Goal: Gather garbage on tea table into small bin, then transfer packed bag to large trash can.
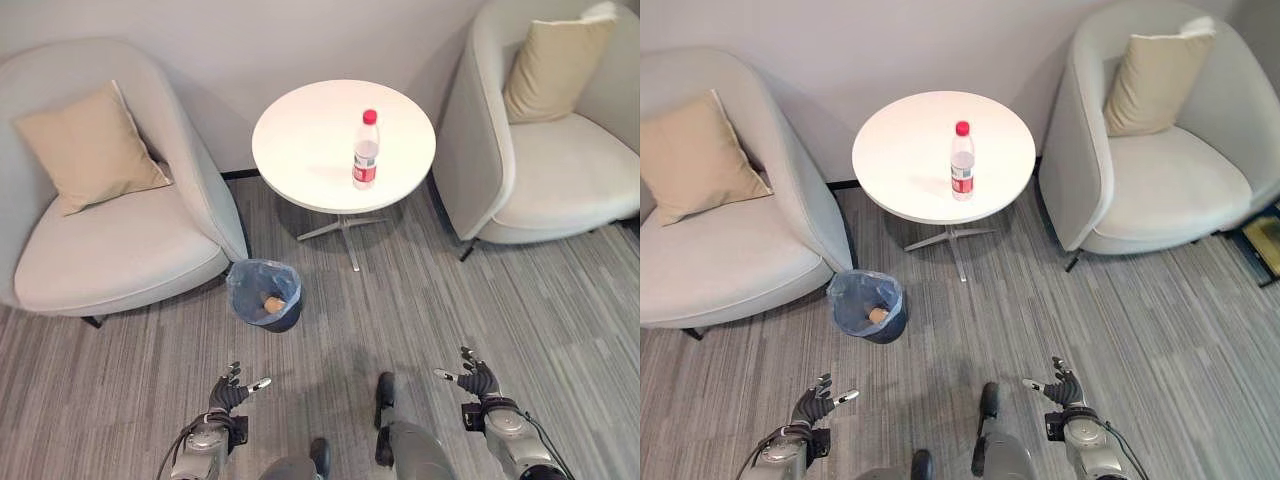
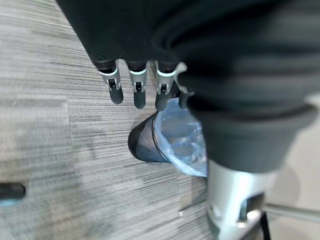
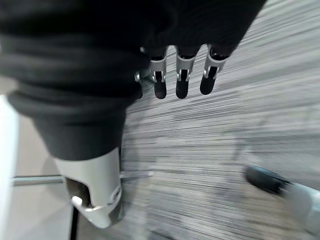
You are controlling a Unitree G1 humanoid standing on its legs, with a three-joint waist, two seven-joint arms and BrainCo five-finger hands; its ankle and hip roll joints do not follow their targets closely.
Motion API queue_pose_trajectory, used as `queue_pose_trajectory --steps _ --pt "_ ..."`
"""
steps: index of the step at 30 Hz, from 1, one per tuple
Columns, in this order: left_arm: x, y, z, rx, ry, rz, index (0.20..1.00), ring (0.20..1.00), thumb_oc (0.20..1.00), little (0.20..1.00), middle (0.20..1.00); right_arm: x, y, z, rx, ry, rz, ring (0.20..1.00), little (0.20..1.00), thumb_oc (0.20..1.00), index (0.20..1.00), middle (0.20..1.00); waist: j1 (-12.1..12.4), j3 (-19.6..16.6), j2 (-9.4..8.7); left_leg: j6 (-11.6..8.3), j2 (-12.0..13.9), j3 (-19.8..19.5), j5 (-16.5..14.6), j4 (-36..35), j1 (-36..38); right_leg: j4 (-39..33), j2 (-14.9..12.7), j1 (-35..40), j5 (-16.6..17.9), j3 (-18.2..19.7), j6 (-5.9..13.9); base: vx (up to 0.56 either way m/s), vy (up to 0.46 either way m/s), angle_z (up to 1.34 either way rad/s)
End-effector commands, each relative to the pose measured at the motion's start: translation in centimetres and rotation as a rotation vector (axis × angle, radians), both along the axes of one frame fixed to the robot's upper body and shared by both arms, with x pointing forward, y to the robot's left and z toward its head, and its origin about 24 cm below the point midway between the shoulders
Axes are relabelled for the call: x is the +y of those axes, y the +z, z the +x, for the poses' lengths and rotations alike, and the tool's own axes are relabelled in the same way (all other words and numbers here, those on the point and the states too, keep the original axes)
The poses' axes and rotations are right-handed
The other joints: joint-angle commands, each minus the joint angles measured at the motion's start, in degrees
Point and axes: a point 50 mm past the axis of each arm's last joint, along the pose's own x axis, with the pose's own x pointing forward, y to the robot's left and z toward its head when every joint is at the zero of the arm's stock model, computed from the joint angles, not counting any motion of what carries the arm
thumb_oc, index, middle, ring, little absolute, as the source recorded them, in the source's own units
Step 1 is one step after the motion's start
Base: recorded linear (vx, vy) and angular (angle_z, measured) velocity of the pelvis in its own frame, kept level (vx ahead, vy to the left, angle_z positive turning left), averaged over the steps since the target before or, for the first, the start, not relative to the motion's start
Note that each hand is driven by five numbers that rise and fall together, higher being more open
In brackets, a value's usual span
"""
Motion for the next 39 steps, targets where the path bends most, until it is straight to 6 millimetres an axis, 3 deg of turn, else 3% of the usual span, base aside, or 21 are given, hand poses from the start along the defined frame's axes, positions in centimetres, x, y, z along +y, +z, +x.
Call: queue_pose_trajectory --steps 1,4,5,9,13,14,15,19,22,23,27,31,33,35,37,39 --pt "0.0 2.3 3.0 -0.142 -0.025 -0.011 1.000 1.000 1.000 1.000 1.000 -2.0 1.9 0.8 -0.085 -0.007 -0.061 1.000 1.000 1.000 1.000 1.000 -1.01 2.74 0.79 -2.79 5.87 3.95 1.27 4.97 -5.92 0.91 -0.34 3.87 -8.99 1.01 5.36 0.23 -0.312 0.75" --pt "-0.2 2.2 3.2 -0.133 -0.049 -0.005 1.000 1.000 1.000 1.000 1.000 -2.4 1.7 0.6 -0.069 -0.018 -0.064 1.000 1.000 1.000 1.000 1.000 -0.55 2.62 0.40 -1.77 4.23 4.95 -0.62 0.07 -9.02 0.40 -0.50 5.34 -10.54 0.38 5.63 0.22 -0.086 -0.04" --pt "-0.2 2.1 3.2 -0.128 -0.055 -0.001 1.000 1.000 1.000 1.000 1.000 -2.5 1.6 0.4 -0.063 -0.024 -0.065 1.000 1.000 1.000 1.000 1.000 -0.37 2.44 0.37 -1.79 3.80 5.31 0.20 -2.27 -10.37 0.27 -0.44 6.05 -11.04 0.13 5.68 0.23 -0.028 -0.04" --pt "0.0 1.9 2.9 -0.110 -0.055 0.011 1.000 1.000 1.000 1.000 1.000 -2.4 1.1 0.1 -0.041 -0.034 -0.063 1.000 1.000 1.000 1.000 1.000 1.50 2.16 0.96 -3.21 3.39 5.25 8.44 -11.24 -14.94 -0.33 1.95 9.84 -13.33 0.48 5.68 0.25 -0.011 -0.03" --pt "0.2 1.6 2.4 -0.094 -0.040 0.012 1.000 1.000 1.000 1.000 1.000 -2.1 0.8 -0.1 -0.028 -0.033 -0.063 1.000 1.000 1.000 1.000 1.000 2.86 1.89 0.78 -3.58 3.84 7.52 10.67 -17.02 -16.60 -0.40 2.47 13.27 -15.40 1.10 6.12 0.39 0.098 -0.18" --pt "0.6 1.3 1.6 -0.075 -0.022 0.014 1.000 1.000 1.000 1.000 1.000 -1.7 0.5 -0.4 -0.011 -0.011 -0.069 1.000 1.000 1.000 1.000 1.000 3.93 0.29 0.53 -3.08 4.78 9.05 13.12 -18.23 -15.95 0.44 2.91 17.51 -17.72 2.90 6.65 0.74 0.284 -0.27" --pt "0.8 1.3 1.4 -0.068 -0.021 0.020 1.000 1.000 1.000 1.000 1.000 -1.5 0.4 -0.5 -0.008 -0.008 -0.066 1.000 1.000 1.000 1.000 1.000 4.15 -0.17 0.05 -2.64 4.76 9.18 13.28 -17.45 -15.74 1.06 2.42 18.08 -18.10 3.22 6.84 0.73 0.308 -0.33" --pt "1.6 1.6 1.6 -0.065 -0.037 0.055 1.000 1.000 1.000 1.000 1.000 -0.6 0.0 -0.6 0.004 0.006 -0.043 1.000 1.000 1.000 1.000 1.000 4.89 -1.22 -2.27 -0.87 3.98 9.57 10.29 -13.50 -15.75 6.83 -0.62 17.03 -18.28 4.03 8.73 0.30 0.184 -0.44" --pt "2.8 2.8 3.0 -0.126 0.001 0.084 1.000 1.000 1.000 1.000 1.000 0.8 0.4 0.7 -0.022 0.054 -0.029 1.000 1.000 1.000 1.000 1.000 5.04 -0.74 -2.59 1.29 2.89 9.68 7.17 -13.94 -13.06 17.78 -2.69 8.58 -13.84 3.82 11.02 0.18 0.190 -0.21" --pt "2.8 2.8 3.0 -0.126 0.001 0.084 1.000 1.000 1.000 1.000 1.000 0.8 0.4 0.7 -0.022 0.054 -0.029 1.000 1.000 1.000 1.000 1.000 5.05 -0.75 -2.60 1.29 2.88 9.69 7.17 -13.95 -13.06 17.82 -2.71 8.55 -13.86 3.84 11.03 0.10 0.100 0.18" --pt "2.7 3.4 3.9 -0.156 0.001 0.083 1.000 1.000 1.000 1.000 1.000 0.6 1.1 1.5 -0.049 0.067 -0.042 1.000 1.000 1.000 1.000 1.000 2.70 1.36 -1.31 1.63 1.63 6.52 6.36 -15.48 -9.27 14.49 1.87 1.92 -14.68 6.89 8.39 0.12 0.021 0.48" --pt "2.1 2.4 3.1 -0.118 -0.010 0.065 1.000 1.000 1.000 1.000 1.000 0.1 0.8 0.9 -0.025 0.073 -0.063 1.000 1.000 1.000 1.000 1.000 2.19 1.61 -1.33 1.27 0.19 4.08 6.19 -15.02 -8.18 10.09 3.96 4.01 -14.30 10.45 6.63 0.08 -0.094 0.88" --pt "1.8 2.1 2.6 -0.101 -0.018 0.051 1.000 1.000 1.000 1.000 1.000 -0.3 0.8 0.6 -0.025 0.066 -0.065 1.000 1.000 1.000 1.000 1.000 2.08 1.17 -1.26 0.25 -0.14 3.17 7.07 -15.06 -8.73 6.36 4.30 5.53 -13.92 9.82 5.80 0.05 -0.199 0.58" --pt "0.7 1.7 2.6 -0.087 -0.045 0.020 1.000 1.000 1.000 1.000 1.000 -1.2 1.1 0.4 -0.031 0.050 -0.086 1.000 1.000 1.000 1.000 1.000 1.57 2.00 -0.55 -1.65 0.06 3.09 7.32 -11.59 -11.67 3.15 3.70 7.20 -13.30 6.26 4.91 -0.07 -0.207 0.84" --pt "0.4 1.7 2.6 -0.082 -0.062 0.015 1.000 1.000 1.000 1.000 1.000 -1.7 1.1 0.2 -0.023 0.044 -0.100 1.000 1.000 1.000 1.000 1.000 0.66 1.91 -0.78 -1.55 1.92 5.85 4.91 -9.13 -10.82 3.00 2.20 6.82 -12.91 4.08 4.81 -0.11 -0.037 1.07" --pt "0.4 1.6 2.5 -0.075 -0.070 0.017 1.000 1.000 1.000 1.000 1.000 -1.7 1.3 0.4 -0.031 0.052 -0.104 1.000 1.000 1.000 1.000 1.000 0.14 1.58 -1.02 -1.63 3.14 5.94 3.52 -8.48 -9.00 2.99 1.34 6.79 -12.61 3.28 4.80 -0.04 0.069 1.19"
